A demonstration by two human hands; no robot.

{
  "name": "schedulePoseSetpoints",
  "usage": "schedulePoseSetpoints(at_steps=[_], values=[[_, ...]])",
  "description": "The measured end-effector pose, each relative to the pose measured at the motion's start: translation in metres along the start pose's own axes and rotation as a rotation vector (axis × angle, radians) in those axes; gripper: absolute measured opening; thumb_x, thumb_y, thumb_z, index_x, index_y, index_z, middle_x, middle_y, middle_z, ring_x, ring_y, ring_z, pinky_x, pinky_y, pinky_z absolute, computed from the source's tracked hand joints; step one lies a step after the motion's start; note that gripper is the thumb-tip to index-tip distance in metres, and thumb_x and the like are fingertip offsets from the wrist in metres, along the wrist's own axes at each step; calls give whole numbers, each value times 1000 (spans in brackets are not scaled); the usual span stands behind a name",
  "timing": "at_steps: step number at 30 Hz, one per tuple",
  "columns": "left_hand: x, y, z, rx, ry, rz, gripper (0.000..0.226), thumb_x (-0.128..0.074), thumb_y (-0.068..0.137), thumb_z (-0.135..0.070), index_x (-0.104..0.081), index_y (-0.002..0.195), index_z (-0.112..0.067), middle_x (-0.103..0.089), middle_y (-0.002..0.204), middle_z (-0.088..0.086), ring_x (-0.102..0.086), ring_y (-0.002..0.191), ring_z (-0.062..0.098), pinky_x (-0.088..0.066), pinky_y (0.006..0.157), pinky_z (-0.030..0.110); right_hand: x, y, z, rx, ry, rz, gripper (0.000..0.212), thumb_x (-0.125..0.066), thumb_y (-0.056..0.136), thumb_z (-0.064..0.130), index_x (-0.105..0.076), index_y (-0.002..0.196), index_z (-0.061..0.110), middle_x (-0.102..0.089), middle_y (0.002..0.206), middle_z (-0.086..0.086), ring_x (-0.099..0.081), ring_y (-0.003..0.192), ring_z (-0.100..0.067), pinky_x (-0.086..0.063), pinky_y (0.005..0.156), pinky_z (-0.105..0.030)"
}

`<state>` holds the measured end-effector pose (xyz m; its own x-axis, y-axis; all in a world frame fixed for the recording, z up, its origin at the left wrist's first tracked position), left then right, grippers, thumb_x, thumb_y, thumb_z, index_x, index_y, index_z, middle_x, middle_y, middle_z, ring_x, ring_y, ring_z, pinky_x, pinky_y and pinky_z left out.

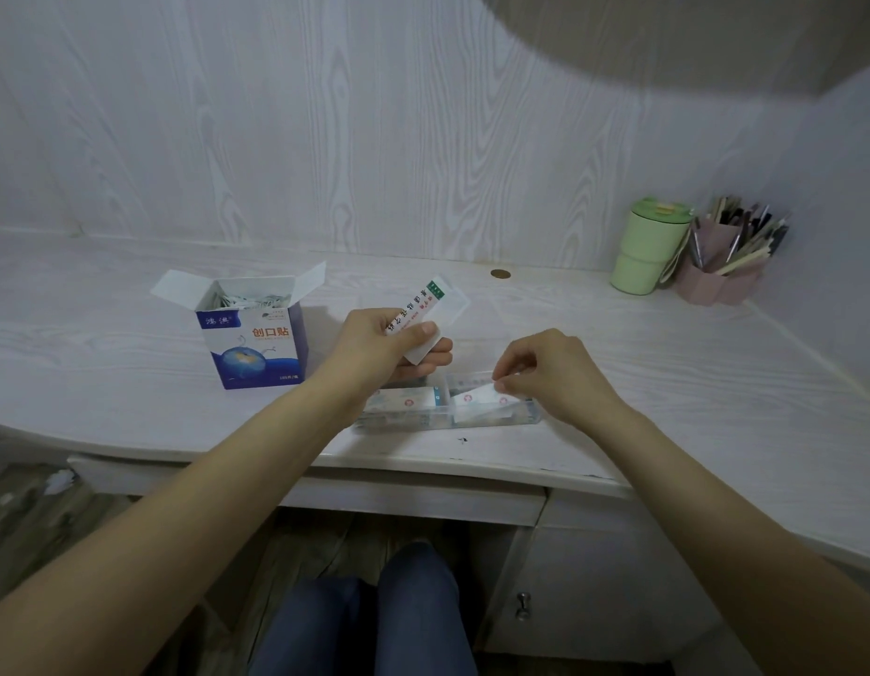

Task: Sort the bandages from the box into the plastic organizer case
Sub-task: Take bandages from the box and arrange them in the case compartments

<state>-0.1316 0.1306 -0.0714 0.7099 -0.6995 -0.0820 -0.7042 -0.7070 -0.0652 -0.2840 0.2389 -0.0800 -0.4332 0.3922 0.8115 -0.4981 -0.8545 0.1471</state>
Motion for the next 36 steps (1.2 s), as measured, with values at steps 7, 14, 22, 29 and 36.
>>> schedulePoseSetpoints(at_steps=[7,14,22,29,36], values=[[2,1,-1,-1,49,9,4,-57,93,-10,-60,95,-12,-72,91,10,-72,76,15,-59,67,23,-3,2,8,57,-266,53,4,-74,76,18,-73,74,21,-63,68,11,-57,71,-9,-35,68,-25],[0,1,-3,14,43,34,5,-57,92,-10,-61,95,-11,-73,90,10,-73,78,18,-59,70,25,-7,5,9,79,-378,91,4,-71,79,19,-75,81,21,-66,76,9,-51,71,-7,-37,72,-25],[-2,-1,-10,-17,45,55,11,-58,91,-9,-60,102,-9,-74,89,11,-73,80,23,-59,72,29,25,0,32,99,376,-222,18,-56,93,31,-70,93,19,-67,78,9,-58,68,4,-40,62,-10],[-7,-4,-13,-14,47,126,23,-55,93,-16,-59,115,-8,-73,95,13,-72,85,25,-57,78,31,23,2,47,97,630,-157,6,-68,84,7,-72,88,9,-68,71,6,-58,59,5,-40,55,-5],[2,-6,-11,-8,-102,43,18,-49,97,-22,-60,105,-9,-73,93,9,-72,83,28,-57,75,35,24,2,37,41,697,-206,12,-68,85,8,-69,87,20,-68,68,6,-60,60,0,-40,53,-9]])
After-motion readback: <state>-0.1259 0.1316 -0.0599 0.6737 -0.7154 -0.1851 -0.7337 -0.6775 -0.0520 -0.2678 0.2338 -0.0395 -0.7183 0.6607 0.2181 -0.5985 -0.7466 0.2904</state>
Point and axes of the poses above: each hand's wrist, its own y-axis towards the middle knuckle, its own x-axis out of the back of the hand, z = x × y, the point moved 5 cm from there along y, towards the middle knuckle
